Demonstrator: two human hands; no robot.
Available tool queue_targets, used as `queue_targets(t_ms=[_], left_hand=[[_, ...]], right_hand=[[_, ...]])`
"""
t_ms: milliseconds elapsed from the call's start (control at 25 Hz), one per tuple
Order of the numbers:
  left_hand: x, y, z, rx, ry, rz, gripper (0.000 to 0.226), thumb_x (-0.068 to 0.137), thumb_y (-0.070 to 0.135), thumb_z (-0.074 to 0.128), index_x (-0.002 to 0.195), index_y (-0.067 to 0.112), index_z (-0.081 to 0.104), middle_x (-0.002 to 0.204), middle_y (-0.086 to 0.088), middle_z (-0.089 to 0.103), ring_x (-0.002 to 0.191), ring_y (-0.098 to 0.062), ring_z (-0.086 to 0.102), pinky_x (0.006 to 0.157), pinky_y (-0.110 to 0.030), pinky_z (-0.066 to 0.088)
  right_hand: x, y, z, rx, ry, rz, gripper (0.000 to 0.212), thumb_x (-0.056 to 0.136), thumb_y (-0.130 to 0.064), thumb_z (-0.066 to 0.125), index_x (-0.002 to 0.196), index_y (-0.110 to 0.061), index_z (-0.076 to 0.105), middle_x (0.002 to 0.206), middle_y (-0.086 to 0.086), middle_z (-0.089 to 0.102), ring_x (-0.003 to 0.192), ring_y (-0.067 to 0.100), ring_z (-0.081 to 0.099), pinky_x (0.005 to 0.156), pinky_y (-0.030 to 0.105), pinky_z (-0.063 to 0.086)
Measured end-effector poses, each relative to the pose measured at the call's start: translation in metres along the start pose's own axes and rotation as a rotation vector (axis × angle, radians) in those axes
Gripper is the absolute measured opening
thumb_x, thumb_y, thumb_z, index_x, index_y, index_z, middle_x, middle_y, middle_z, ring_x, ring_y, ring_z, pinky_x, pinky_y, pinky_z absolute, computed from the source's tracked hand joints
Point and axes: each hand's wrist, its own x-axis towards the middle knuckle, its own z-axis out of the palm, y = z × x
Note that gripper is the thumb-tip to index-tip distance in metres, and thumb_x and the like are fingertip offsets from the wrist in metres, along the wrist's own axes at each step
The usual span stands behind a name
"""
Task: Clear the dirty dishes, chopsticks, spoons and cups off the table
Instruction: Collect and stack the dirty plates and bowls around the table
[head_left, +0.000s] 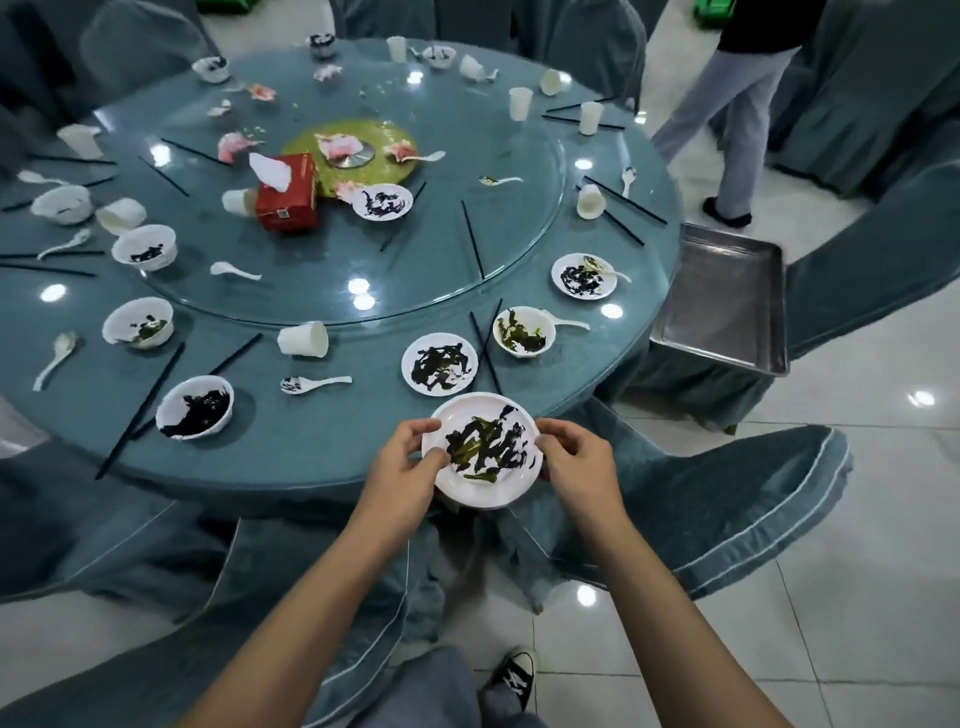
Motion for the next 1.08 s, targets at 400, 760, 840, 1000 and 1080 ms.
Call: queue_targets(t_ms=[400, 760, 840, 1000, 1080], left_hand=[[0.055, 0.015, 0.002, -0.059, 0.133, -0.055, 0.027, 0.09, 0.018, 0.061, 0.112, 0.033, 0.062, 0.119, 0.005, 0.066, 0.104, -0.018, 0.067, 0.099, -0.052, 0.053], [0.144, 0.005, -0.009, -0.088, 0.178, -0.161, 0.037, 0.07, 0.031, 0.056, 0.106, 0.037, 0.062, 0.107, 0.012, 0.066, 0.094, -0.029, 0.066, 0.095, -0.056, 0.054], [0.165, 0.002, -0.011, -0.096, 0.198, -0.198, 0.036, 0.07, 0.031, 0.056, 0.105, 0.037, 0.062, 0.106, 0.011, 0.066, 0.097, -0.031, 0.067, 0.095, -0.056, 0.054], [0.203, -0.008, -0.012, -0.115, 0.233, -0.236, 0.033, 0.074, 0.028, 0.058, 0.105, 0.037, 0.062, 0.103, 0.007, 0.066, 0.1, -0.03, 0.067, 0.098, -0.057, 0.053], [0.221, -0.013, -0.01, -0.124, 0.246, -0.257, 0.028, 0.084, 0.019, 0.061, 0.107, 0.034, 0.062, 0.102, 0.006, 0.065, 0.095, -0.028, 0.065, 0.098, -0.058, 0.052]], right_hand=[[0.081, -0.025, 0.026, -0.103, -0.163, -0.002, 0.025, 0.073, -0.039, 0.064, 0.094, -0.03, 0.075, 0.091, -0.007, 0.078, 0.092, 0.014, 0.074, 0.089, 0.048, 0.06], [0.164, -0.043, 0.08, -0.243, -0.213, -0.003, 0.015, 0.092, -0.015, 0.064, 0.104, -0.017, 0.073, 0.092, -0.009, 0.074, 0.092, 0.012, 0.069, 0.089, 0.033, 0.056], [0.18, -0.042, 0.096, -0.287, -0.245, 0.017, 0.023, 0.089, -0.02, 0.064, 0.109, -0.017, 0.073, 0.095, -0.009, 0.075, 0.094, 0.012, 0.07, 0.093, 0.037, 0.056], [0.21, -0.042, 0.122, -0.334, -0.283, 0.024, 0.035, 0.089, -0.021, 0.064, 0.123, -0.014, 0.068, 0.1, -0.007, 0.072, 0.097, 0.013, 0.069, 0.09, 0.032, 0.054], [0.226, -0.04, 0.132, -0.377, -0.302, 0.017, 0.03, 0.092, -0.017, 0.063, 0.122, -0.013, 0.067, 0.097, -0.009, 0.069, 0.093, 0.012, 0.067, 0.081, 0.024, 0.049]])
